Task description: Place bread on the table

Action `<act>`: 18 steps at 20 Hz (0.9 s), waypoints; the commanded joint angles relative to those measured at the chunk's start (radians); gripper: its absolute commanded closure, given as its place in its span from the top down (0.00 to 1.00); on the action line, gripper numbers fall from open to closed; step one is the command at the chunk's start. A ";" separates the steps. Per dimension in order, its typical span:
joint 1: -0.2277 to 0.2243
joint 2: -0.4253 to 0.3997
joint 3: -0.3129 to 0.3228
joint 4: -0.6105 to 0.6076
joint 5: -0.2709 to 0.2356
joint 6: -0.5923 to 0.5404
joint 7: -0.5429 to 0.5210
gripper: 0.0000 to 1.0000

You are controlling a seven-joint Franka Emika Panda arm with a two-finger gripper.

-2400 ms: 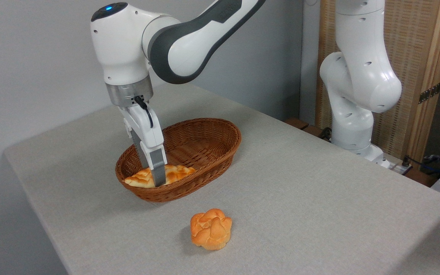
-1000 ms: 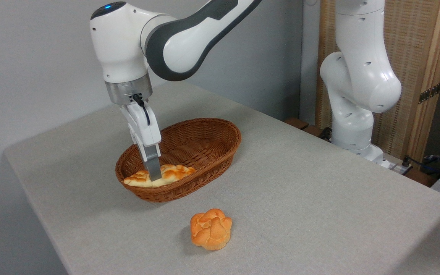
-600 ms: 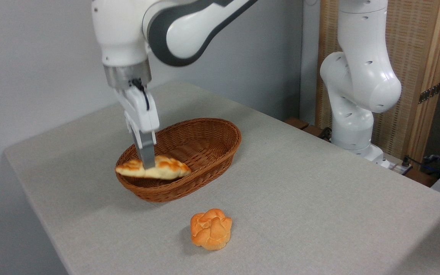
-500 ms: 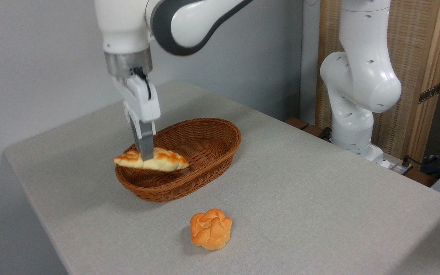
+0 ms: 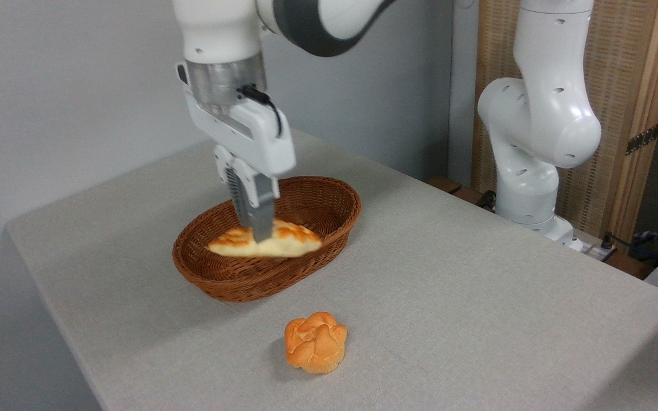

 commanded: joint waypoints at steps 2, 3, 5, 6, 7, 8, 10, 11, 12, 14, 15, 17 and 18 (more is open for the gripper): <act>-0.008 -0.003 0.097 -0.014 -0.005 -0.034 0.077 0.48; -0.006 0.002 0.115 -0.019 -0.005 -0.038 0.097 0.76; -0.006 0.008 0.143 -0.026 -0.005 -0.037 0.102 1.00; -0.006 0.009 0.143 -0.026 -0.005 -0.038 0.102 1.00; -0.006 0.017 0.143 -0.026 -0.005 -0.038 0.102 1.00; -0.006 0.018 0.143 -0.026 -0.005 -0.038 0.102 1.00; -0.006 0.020 0.145 -0.026 -0.005 -0.038 0.102 1.00; -0.006 0.021 0.145 -0.026 -0.005 -0.038 0.102 1.00; -0.006 0.023 0.145 -0.026 -0.005 -0.038 0.102 1.00; -0.006 0.023 0.149 -0.026 -0.005 -0.038 0.102 1.00; -0.006 0.023 0.149 -0.026 -0.005 -0.038 0.102 1.00; -0.006 0.022 0.149 -0.026 -0.005 -0.043 0.102 1.00; -0.006 0.022 0.149 -0.026 -0.005 -0.045 0.103 1.00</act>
